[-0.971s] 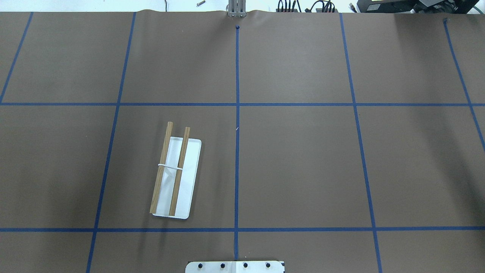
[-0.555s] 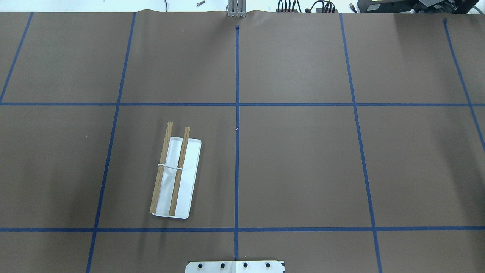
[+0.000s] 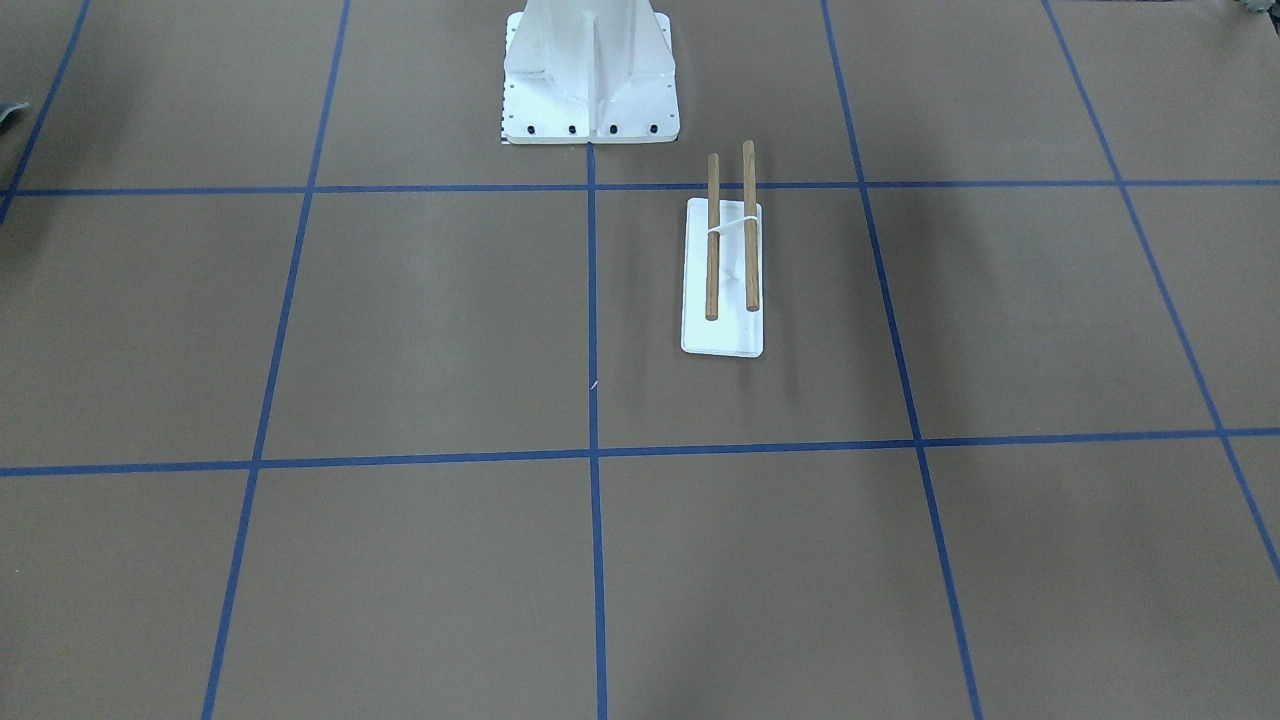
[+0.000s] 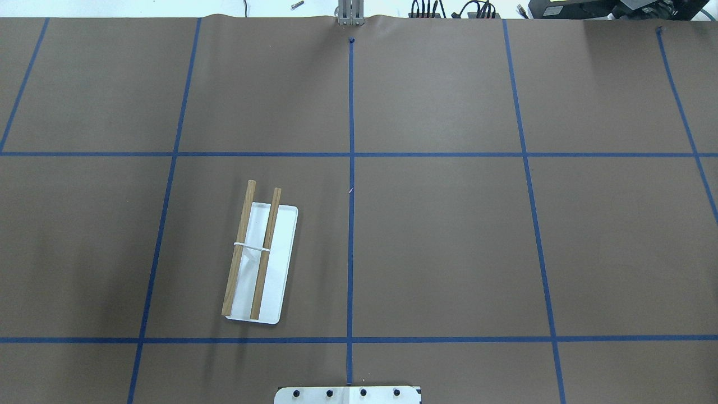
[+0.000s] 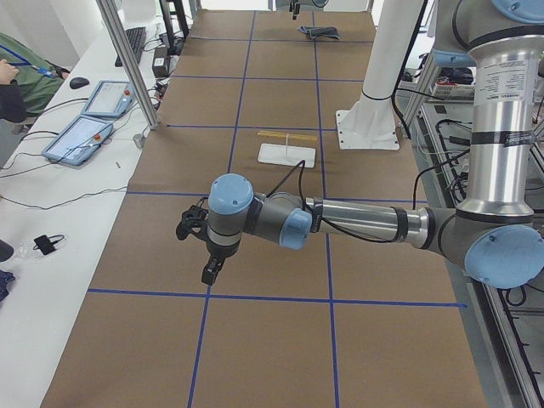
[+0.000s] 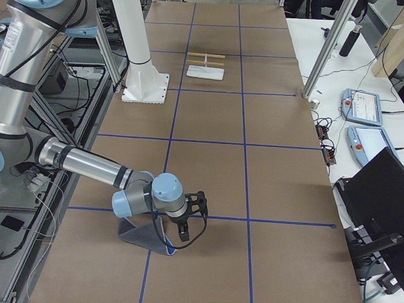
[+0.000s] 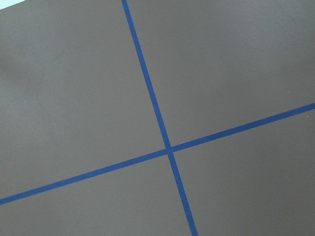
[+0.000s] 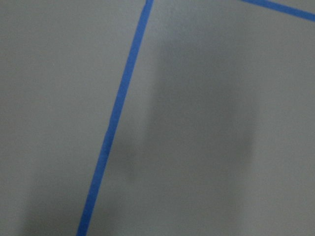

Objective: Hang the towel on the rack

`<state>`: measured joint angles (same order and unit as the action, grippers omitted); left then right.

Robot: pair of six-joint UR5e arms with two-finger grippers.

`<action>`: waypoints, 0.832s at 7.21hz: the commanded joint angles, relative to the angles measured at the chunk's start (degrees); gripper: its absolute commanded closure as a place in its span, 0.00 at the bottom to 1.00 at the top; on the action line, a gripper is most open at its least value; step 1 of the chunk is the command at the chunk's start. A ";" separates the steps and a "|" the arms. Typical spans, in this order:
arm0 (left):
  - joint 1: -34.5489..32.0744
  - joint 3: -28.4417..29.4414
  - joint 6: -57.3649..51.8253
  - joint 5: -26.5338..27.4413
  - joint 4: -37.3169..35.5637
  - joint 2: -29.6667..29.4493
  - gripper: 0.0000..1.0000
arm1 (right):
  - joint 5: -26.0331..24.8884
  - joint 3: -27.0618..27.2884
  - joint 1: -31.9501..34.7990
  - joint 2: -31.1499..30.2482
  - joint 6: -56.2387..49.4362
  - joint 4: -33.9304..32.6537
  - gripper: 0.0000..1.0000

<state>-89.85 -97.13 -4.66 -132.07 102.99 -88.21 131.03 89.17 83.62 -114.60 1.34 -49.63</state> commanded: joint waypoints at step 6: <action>-0.07 0.10 0.00 -0.12 0.02 -0.04 0.01 | 4.94 -18.51 -0.04 0.95 5.17 21.68 0.39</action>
<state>-89.91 -97.12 -4.66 -132.19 103.01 -88.24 136.40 71.41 83.59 -114.22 6.21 -28.42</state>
